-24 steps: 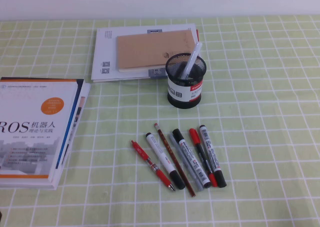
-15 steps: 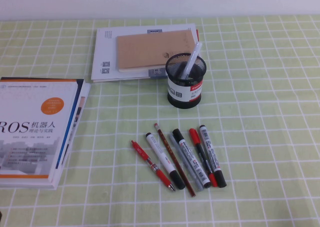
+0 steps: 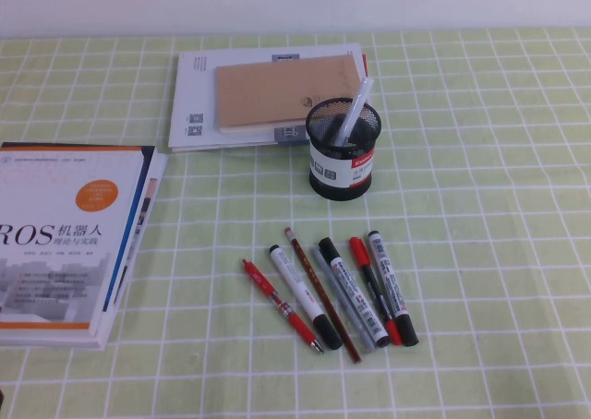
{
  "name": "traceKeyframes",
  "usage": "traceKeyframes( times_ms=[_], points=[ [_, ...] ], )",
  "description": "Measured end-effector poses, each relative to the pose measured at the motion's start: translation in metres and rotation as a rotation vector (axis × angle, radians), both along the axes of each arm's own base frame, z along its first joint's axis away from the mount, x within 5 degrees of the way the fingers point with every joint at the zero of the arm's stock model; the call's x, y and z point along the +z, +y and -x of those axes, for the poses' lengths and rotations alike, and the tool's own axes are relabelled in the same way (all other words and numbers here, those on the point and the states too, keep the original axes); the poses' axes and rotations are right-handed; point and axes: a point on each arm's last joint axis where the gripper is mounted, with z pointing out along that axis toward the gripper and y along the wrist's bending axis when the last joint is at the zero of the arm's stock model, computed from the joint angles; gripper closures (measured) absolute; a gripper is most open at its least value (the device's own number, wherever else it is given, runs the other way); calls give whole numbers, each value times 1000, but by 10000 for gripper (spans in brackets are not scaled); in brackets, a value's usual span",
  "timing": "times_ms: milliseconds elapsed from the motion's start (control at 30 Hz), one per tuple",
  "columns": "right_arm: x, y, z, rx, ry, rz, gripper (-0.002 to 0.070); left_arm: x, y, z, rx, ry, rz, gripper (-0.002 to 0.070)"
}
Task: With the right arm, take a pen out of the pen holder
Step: 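Take a marker out of the pen holder and lay it on the table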
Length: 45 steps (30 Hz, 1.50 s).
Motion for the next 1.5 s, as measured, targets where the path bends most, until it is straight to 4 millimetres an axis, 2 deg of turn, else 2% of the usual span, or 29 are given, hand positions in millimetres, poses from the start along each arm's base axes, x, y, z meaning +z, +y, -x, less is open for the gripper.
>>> traceKeyframes(
  times_ms=[200,533,700,867,1067,1267,1500],
  points=[
    [7,-3,-1,-44,-49,-194,688,0,0,0,0,0,0,683],
    [9,-2,-1,-39,-46,-252,688,0,0,0,0,0,0,683],
    [34,3,-4,17,-3,-226,688,0,0,0,0,0,0,683],
    [57,13,-30,111,202,-94,688,0,0,0,0,0,0,683],
    [66,19,-80,207,417,45,688,0,0,0,0,0,0,683],
    [70,27,-127,255,476,118,688,0,0,0,0,0,0,683],
    [86,65,-177,319,434,213,688,0,0,0,0,0,0,683]
  ],
)
